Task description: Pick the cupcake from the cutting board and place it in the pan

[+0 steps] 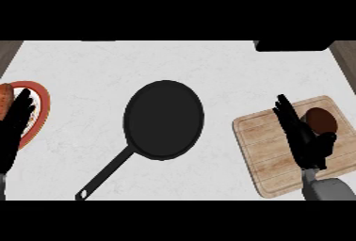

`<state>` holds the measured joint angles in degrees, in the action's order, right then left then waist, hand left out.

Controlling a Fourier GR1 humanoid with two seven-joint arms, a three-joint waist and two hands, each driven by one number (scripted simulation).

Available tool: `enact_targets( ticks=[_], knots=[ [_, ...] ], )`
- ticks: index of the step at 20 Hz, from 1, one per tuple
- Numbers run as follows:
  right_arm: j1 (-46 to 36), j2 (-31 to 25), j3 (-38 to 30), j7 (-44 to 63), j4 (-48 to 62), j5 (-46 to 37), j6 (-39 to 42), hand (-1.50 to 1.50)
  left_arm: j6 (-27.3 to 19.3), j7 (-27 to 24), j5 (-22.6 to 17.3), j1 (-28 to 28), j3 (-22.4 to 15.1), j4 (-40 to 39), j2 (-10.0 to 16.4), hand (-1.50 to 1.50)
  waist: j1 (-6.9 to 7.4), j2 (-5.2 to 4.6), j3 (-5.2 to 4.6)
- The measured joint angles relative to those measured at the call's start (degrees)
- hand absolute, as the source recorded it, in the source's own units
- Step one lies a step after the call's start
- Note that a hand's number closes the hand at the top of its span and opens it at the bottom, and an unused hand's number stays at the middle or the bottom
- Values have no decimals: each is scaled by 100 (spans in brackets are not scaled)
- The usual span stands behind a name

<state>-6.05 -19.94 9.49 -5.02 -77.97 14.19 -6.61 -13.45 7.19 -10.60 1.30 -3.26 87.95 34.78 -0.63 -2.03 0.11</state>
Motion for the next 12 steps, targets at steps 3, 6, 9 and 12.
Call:
enact_targets(
  ticks=[3,6,9,12],
  knots=[
    [-406,-238,-335,48,234,378,579,-150,-3,34,180,60,-195,-8,-163,0,47,95,-1],
    [-1010,-689,-804,96,479,1024,1487,-150,19,-61,330,28,-444,21,-311,0,126,123,2],
    [-1077,-1477,-1095,201,839,612,1403,-150,77,-103,338,-98,-612,43,-435,0,110,137,-21],
    [-1000,-1982,-1581,239,1623,788,1698,-150,31,-124,429,-231,-795,120,-602,0,115,146,-7]
  ],
)
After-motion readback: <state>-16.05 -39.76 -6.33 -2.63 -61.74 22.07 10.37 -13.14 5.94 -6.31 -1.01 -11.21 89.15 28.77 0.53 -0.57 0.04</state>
